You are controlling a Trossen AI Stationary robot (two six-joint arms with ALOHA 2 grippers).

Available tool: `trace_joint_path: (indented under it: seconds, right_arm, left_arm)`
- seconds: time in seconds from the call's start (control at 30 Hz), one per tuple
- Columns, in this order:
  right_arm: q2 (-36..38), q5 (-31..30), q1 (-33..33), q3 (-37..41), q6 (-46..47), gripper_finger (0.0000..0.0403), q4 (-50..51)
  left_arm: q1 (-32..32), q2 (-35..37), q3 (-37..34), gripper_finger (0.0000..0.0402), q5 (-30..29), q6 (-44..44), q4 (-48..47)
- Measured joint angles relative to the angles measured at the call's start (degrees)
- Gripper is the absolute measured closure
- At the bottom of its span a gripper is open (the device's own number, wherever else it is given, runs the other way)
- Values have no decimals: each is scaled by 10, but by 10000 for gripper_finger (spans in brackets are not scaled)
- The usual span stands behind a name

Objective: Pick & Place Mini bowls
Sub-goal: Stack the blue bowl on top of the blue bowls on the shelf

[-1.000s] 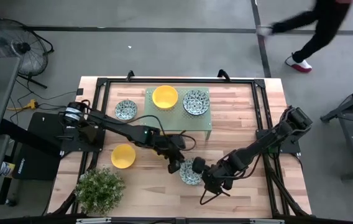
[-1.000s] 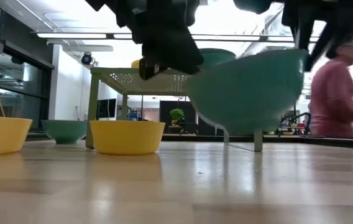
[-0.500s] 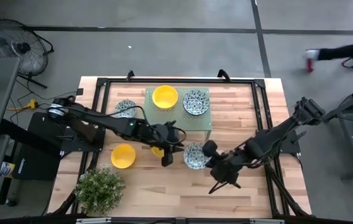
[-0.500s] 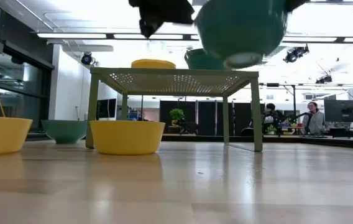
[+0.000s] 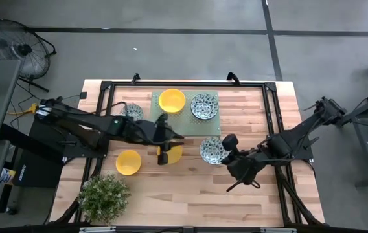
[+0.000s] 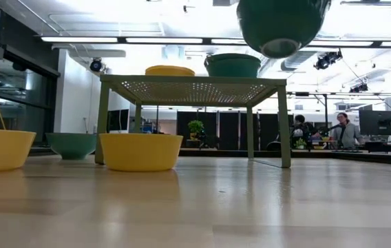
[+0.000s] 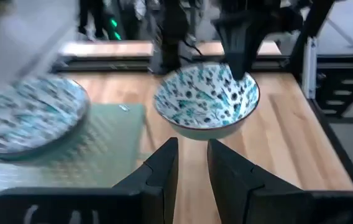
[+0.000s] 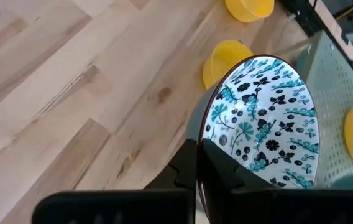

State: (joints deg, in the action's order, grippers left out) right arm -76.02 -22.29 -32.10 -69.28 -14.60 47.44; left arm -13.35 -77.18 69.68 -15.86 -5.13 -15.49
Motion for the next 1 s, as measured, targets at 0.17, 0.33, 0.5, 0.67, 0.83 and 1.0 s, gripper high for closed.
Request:
trace_joint_path:
  seconds: [0.17, 0.33, 0.5, 0.67, 0.83, 1.0]
  right_arm:
    - [16, -14, 1, 0, 20, 402, 16]
    - [18, -17, 15, -35, 24, 402, 34]
    - [12, -29, 40, -104, -7, 402, 34]
    - [10, -44, 78, -156, -31, 402, 53]
    - [10, -52, 133, -183, -39, 403, 80]
    - [10, -51, 188, -188, -46, 403, 91]
  left_arm:
    - [-15, 53, 0, 318, -61, 24, -56]
    - [-18, 125, -67, 318, -58, 45, -11]
    - [-18, 194, -172, 318, -36, 53, 93]
    - [-18, 270, -257, 318, -31, 58, 169]
    - [-17, 329, -305, 318, -25, 84, 190]
    - [-17, 392, -345, 318, -23, 90, 190]
